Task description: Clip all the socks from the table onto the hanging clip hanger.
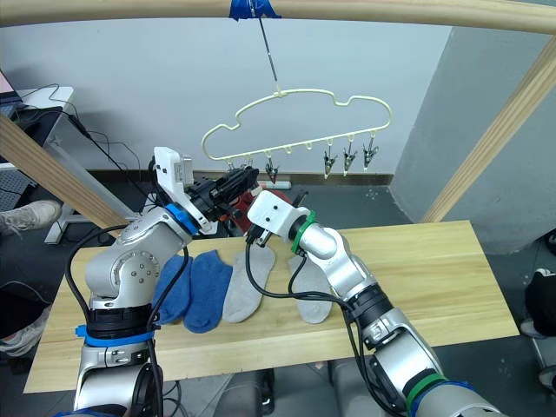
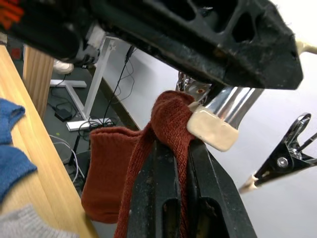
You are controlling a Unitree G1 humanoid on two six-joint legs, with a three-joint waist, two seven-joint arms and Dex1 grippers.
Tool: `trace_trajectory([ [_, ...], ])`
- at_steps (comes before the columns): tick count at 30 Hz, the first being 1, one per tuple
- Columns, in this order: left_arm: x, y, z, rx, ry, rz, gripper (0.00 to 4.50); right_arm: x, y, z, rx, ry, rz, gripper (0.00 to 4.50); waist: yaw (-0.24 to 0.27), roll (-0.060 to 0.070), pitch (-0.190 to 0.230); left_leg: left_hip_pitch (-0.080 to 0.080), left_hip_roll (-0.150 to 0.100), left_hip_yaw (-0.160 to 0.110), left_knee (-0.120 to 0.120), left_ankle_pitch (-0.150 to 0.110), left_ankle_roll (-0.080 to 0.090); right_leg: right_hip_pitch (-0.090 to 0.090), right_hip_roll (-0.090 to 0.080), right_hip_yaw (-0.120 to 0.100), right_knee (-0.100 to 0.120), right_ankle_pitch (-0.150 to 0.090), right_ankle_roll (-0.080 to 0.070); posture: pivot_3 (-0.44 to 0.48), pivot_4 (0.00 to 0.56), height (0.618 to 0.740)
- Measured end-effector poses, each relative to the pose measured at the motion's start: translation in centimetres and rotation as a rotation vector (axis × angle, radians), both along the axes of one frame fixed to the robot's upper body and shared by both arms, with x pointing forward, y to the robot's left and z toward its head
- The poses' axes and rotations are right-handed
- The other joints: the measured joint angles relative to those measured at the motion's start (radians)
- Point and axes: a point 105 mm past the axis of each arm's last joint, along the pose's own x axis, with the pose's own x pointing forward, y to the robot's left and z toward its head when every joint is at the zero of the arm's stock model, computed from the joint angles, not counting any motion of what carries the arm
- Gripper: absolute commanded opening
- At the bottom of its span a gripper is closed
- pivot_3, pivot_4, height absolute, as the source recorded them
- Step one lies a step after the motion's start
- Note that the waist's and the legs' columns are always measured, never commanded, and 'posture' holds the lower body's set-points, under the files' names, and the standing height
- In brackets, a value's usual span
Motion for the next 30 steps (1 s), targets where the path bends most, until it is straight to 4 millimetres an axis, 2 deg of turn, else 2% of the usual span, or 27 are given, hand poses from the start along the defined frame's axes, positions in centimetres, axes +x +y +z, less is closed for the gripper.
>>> trace_trajectory([
  [11,-0.1,0.3,0.2,0.009,-0.015,0.009,0.28,0.1,0.4,0.2,0.084,0.08,-0.005,0.0,0.0,0.0,0.0,0.0,0.0,0.0,0.0,0.0,0.0,0.0,0.0,0.0,0.0,0.0,0.0,-0.215,0.264,0.74],
  [13,-0.1,0.3,0.1,0.007,-0.018,0.015,0.99,0.1,0.4,0.2,0.087,0.086,-0.006,0.0,0.0,0.0,0.0,0.0,0.0,0.0,0.0,0.0,0.0,0.0,0.0,0.0,0.0,0.0,0.0,-0.215,0.264,0.74],
  [15,-0.1,0.4,0.0,0.009,-0.018,0.018,1.43,0.2,0.2,0.4,0.102,0.088,-0.011,0.0,0.0,0.0,0.0,0.0,0.0,0.0,0.0,0.0,0.0,0.0,0.0,0.0,0.0,0.0,0.0,-0.215,0.264,0.74],
  [19,-0.2,0.5,-0.7,0.018,0.0,0.019,2.56,0.4,-0.1,2.5,0.168,0.058,-0.012,0.0,-0.001,0.0,0.0,0.0,0.0,-0.001,0.0,0.0,0.0,0.0,0.0,-0.001,0.0,0.0,0.0,-0.211,0.262,0.74],
  [30,-0.8,1.1,-0.9,0.048,0.008,0.012,2.56,0.2,0.3,2.3,0.167,0.08,0.009,0.0,0.0,0.0,0.0,0.0,0.0,-0.001,0.0,0.0,0.0,0.0,0.0,0.0,0.0,0.0,0.0,-0.196,0.257,0.74],
])
